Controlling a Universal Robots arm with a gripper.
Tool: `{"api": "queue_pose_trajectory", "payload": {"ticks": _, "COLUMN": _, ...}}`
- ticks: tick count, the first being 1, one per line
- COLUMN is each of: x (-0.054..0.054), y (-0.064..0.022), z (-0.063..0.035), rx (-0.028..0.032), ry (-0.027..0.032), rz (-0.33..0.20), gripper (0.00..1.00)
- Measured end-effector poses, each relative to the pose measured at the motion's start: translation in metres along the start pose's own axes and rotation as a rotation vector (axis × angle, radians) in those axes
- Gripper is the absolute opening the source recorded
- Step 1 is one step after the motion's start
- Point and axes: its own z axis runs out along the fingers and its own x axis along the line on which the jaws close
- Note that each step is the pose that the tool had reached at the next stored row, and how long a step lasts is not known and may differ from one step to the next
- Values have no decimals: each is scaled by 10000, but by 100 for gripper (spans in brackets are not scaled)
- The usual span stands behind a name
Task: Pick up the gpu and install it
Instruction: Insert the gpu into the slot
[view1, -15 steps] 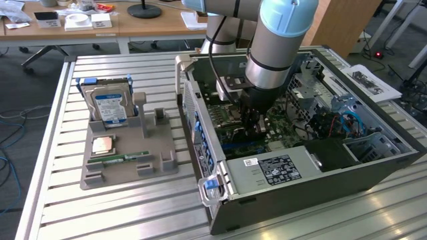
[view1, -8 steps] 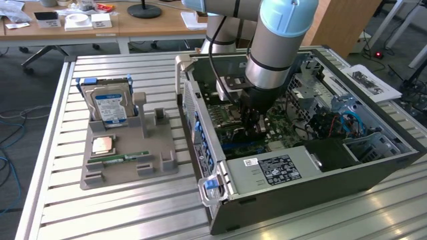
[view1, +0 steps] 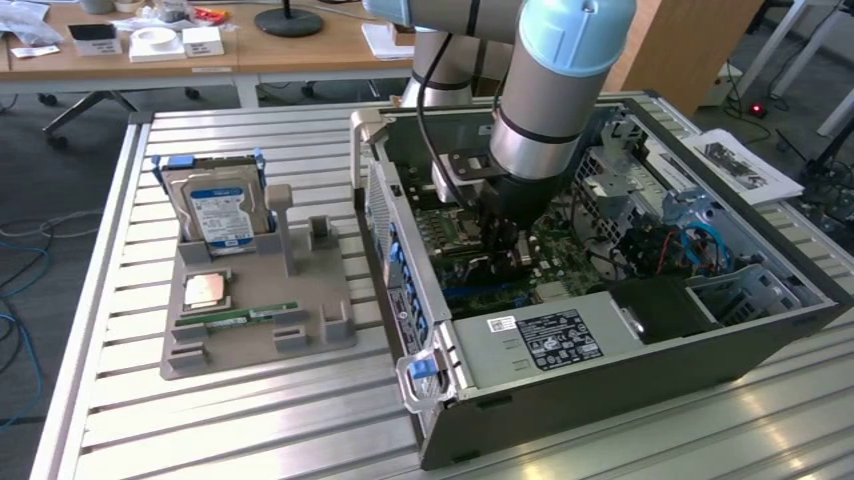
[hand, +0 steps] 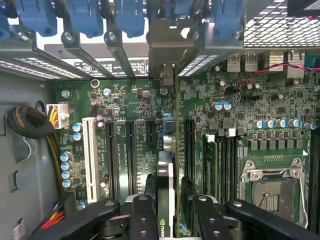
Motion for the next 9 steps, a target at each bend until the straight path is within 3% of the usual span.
{"api": "queue_pose_trajectory", "payload": {"ticks": 9, "x": -6, "y": -2, "z": -74, "rx": -1, "ry": 6, "rz": -2, "gripper": 34}}
